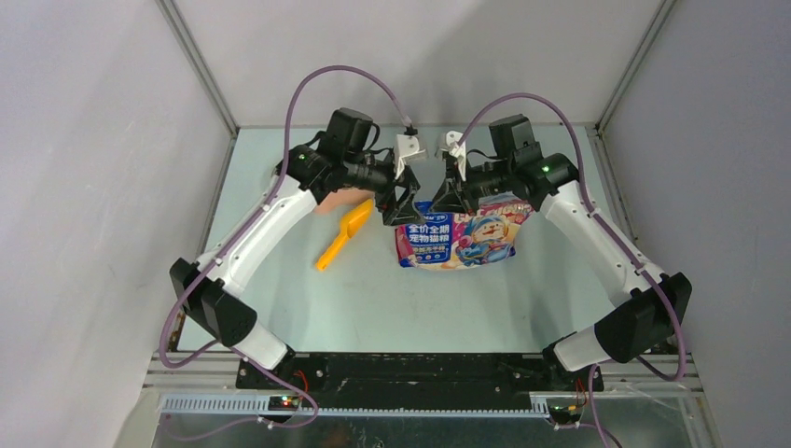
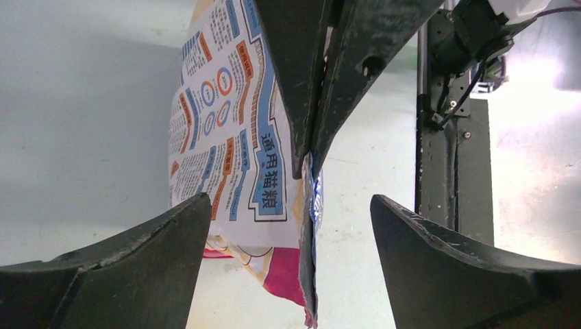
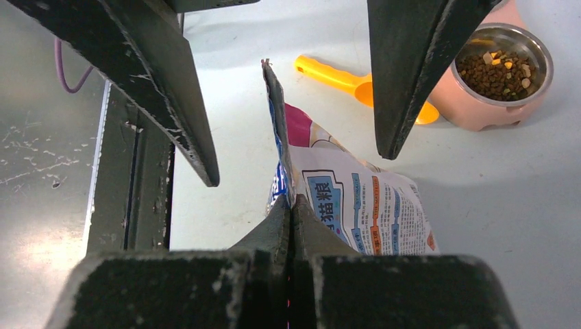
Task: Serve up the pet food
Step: Close the pet food bag at the center of the board.
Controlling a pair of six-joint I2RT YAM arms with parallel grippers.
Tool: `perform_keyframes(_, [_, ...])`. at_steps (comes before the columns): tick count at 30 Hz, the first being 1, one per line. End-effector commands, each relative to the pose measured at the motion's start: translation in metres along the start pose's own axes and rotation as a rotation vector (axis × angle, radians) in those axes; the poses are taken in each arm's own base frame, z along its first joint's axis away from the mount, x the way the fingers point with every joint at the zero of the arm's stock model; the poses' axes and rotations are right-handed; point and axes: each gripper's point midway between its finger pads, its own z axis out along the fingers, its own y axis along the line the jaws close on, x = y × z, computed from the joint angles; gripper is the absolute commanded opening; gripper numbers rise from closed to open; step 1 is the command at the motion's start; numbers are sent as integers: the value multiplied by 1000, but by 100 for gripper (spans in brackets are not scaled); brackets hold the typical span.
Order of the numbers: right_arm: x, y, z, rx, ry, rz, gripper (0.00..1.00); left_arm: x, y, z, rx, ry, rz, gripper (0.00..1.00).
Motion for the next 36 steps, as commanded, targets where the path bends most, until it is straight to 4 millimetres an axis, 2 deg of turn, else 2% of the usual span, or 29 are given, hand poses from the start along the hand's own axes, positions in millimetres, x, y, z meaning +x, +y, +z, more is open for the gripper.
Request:
perform_keyframes(1, [-13,17,-11,-53,-51,26,0,-1,6,-2,-35,24,46,90])
perform_keyframes(6, [-15,18,-11,-65,-59,36,1,4,6,3,-31,43,46,80])
perform_keyframes(11, [-20,24,-14,-82,-68,36,17,9,4,8,-25,70,60,76])
perform_keyframes(13, [-21,25,-16,-79,-70,30,21,10,2,9,-25,78,69,66])
perform_keyframes(14, [-21,25,-16,-76,-68,29,22,9,1,10,-22,79,74,54])
perform_keyframes(15, [-21,25,-17,-70,-67,22,24,10,1,11,-20,80,74,47])
perform_keyframes(16, [-20,25,-18,-69,-63,19,25,9,1,11,-19,79,75,31])
perform_keyframes(17, [-20,25,-20,-60,-62,13,29,9,0,11,-18,79,75,24])
perform_keyframes(18, [-18,26,-22,-57,-55,7,31,9,1,10,-21,79,75,7])
perform_keyframes(20, [-14,24,-28,-26,-39,-20,37,7,-1,8,-24,72,76,1])
perform_keyframes(23, [-2,20,-41,51,-5,-72,47,0,-7,3,5,42,79,0])
perform_keyframes(25, [6,17,-48,99,16,-108,50,-6,-12,-3,42,8,69,0])
perform_keyframes(27, [9,12,-54,135,22,-127,50,-16,-15,-10,78,-32,58,0])
perform_keyframes(30, [12,6,-58,154,31,-124,51,-18,-20,-15,128,-50,36,0])
perform_keyframes(36, [15,-2,-51,128,40,-87,50,-21,-38,-18,232,-71,29,0])
